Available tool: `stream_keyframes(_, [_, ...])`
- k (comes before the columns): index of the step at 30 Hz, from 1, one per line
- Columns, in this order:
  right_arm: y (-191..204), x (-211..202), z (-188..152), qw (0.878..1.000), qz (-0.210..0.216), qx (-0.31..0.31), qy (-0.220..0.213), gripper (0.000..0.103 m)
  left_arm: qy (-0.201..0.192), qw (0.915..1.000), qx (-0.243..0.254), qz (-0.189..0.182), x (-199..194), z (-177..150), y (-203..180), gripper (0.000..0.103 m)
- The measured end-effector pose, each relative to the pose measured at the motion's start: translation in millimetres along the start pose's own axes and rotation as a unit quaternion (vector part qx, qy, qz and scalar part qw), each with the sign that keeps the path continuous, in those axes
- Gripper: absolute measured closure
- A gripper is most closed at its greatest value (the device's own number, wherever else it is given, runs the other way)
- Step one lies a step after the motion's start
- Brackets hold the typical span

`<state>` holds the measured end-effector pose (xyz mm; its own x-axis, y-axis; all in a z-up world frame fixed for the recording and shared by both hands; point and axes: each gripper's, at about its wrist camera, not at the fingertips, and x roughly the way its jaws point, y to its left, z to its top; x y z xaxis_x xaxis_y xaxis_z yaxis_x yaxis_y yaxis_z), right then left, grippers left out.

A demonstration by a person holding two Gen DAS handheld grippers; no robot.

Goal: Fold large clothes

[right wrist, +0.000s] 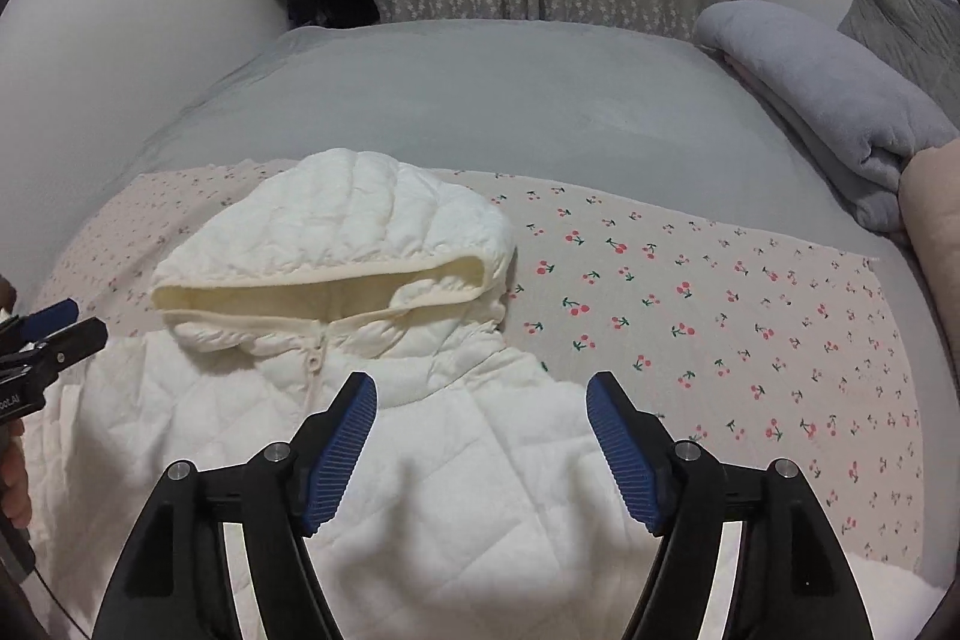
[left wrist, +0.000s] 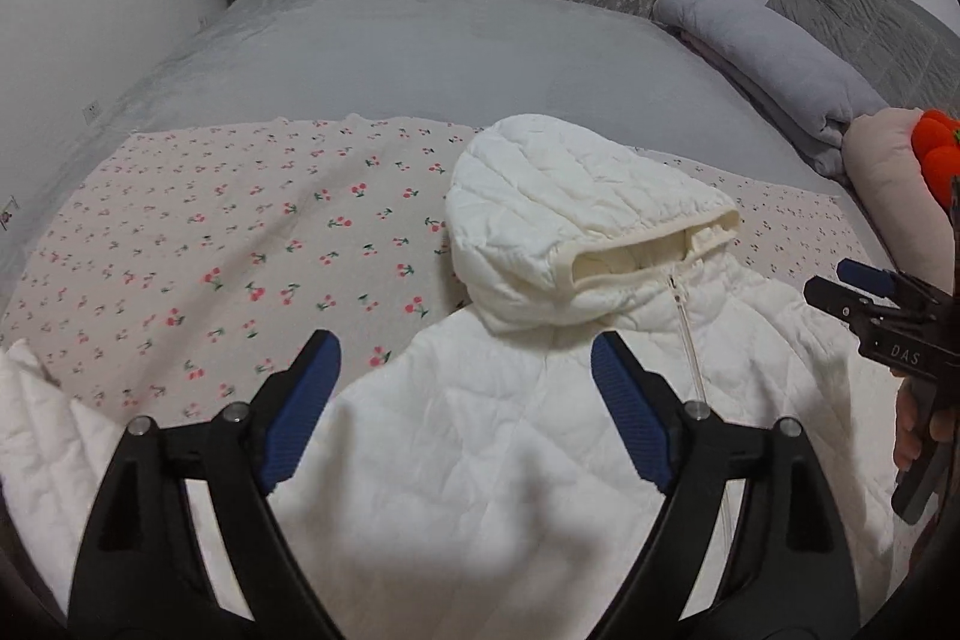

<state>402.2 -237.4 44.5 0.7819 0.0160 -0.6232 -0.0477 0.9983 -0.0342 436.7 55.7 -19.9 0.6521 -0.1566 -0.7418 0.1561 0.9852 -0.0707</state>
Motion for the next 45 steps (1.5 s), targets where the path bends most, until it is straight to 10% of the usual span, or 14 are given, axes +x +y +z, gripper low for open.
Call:
stream_keyframes(14, [42, -95, -87, 0.998, 0.056, -0.033, -0.021, 0.021, -0.003, 0.9753, -0.170, 0.141, -121, -104, 186, 0.008])
stream_keyframes(21, [50, -117, -118, 0.996, 0.073, -0.029, -0.032, 0.021, 0.005, 0.9624, -0.257, 0.089, -100, -143, 224, 0.008])
stream_keyframes(31, [103, -108, -122, 0.990, 0.120, -0.071, -0.023, 0.021, -0.104, 0.9131, -0.394, -0.007, -63, -177, 251, 0.023])
stream_keyframes(35, [123, -100, -122, 0.988, 0.130, -0.081, -0.021, 0.021, -0.156, 0.9273, -0.339, 0.022, -75, -153, 226, 0.088])
stream_keyframes(39, [139, -90, -122, 0.987, 0.133, -0.087, -0.017, 0.021, -0.239, 0.9481, -0.174, 0.119, -109, -125, 161, 0.094])
stream_keyframes(45, [158, -79, -122, 0.985, 0.151, -0.089, -0.005, 0.021, -0.301, 0.9200, -0.008, 0.250, -137, -138, 93, 0.094])
